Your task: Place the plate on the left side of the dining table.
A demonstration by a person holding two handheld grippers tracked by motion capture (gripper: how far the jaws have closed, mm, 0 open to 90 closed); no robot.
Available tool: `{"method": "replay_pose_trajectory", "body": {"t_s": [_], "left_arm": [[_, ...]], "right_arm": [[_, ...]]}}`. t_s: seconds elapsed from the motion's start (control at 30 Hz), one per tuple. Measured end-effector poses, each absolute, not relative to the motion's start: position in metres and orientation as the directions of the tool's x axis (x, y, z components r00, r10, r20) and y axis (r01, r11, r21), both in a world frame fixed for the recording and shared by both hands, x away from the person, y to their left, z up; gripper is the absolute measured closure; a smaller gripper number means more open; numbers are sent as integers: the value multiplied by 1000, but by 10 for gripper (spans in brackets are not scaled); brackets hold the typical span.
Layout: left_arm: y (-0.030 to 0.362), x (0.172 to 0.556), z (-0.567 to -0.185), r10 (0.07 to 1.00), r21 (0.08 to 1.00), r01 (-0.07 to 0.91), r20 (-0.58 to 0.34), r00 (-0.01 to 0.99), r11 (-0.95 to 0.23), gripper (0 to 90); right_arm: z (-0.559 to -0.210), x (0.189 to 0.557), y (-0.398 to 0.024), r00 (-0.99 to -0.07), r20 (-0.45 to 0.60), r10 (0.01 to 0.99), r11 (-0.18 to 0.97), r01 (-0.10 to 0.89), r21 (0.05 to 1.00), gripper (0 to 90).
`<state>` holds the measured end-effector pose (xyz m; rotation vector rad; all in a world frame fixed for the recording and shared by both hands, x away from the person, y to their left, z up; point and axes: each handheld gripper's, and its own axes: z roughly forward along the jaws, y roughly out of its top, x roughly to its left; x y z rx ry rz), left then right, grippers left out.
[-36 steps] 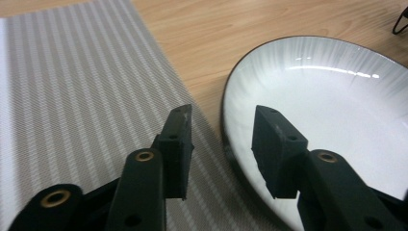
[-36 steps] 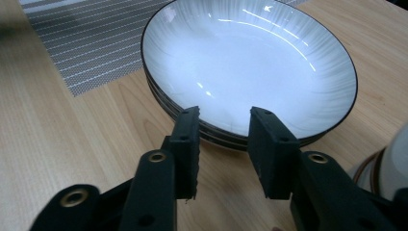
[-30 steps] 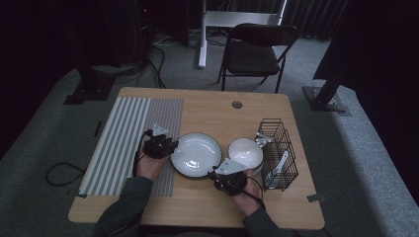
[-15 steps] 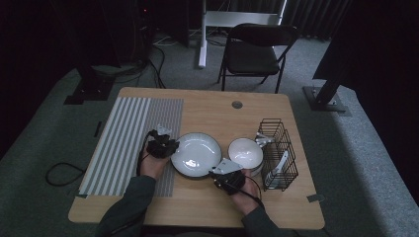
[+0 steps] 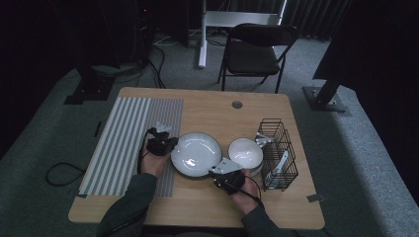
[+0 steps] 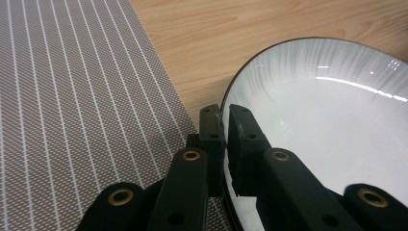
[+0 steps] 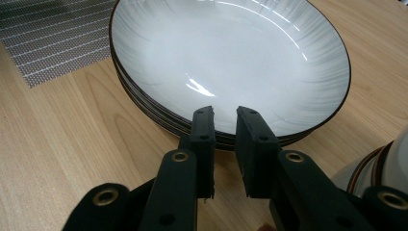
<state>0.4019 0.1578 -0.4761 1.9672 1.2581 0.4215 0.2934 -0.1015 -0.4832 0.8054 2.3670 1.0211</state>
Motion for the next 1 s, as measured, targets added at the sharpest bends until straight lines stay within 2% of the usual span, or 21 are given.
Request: {"method": "replay_pose_trajectory", "body": {"t_s": [0.23, 0.5, 0.73, 1.0], "left_arm": [[163, 402, -472, 881, 755, 629, -156, 446, -185, 873], [171, 400, -466, 898, 773, 616, -153, 412, -151, 870], [173, 405, -477, 896, 747, 656, -212, 389, -108, 711], [172, 408, -480, 884, 735, 672, -252, 395, -90, 683]], "right_arm": [[-484, 295, -99, -728, -172, 663, 563, 335, 755, 765], [-487, 298, -85, -721, -194, 665, 572, 325, 753, 765], [-488, 301, -83, -708, -202, 677, 568, 327, 755, 782], [-490, 302, -75, -677, -257, 690, 586, 314, 747, 819]]}}
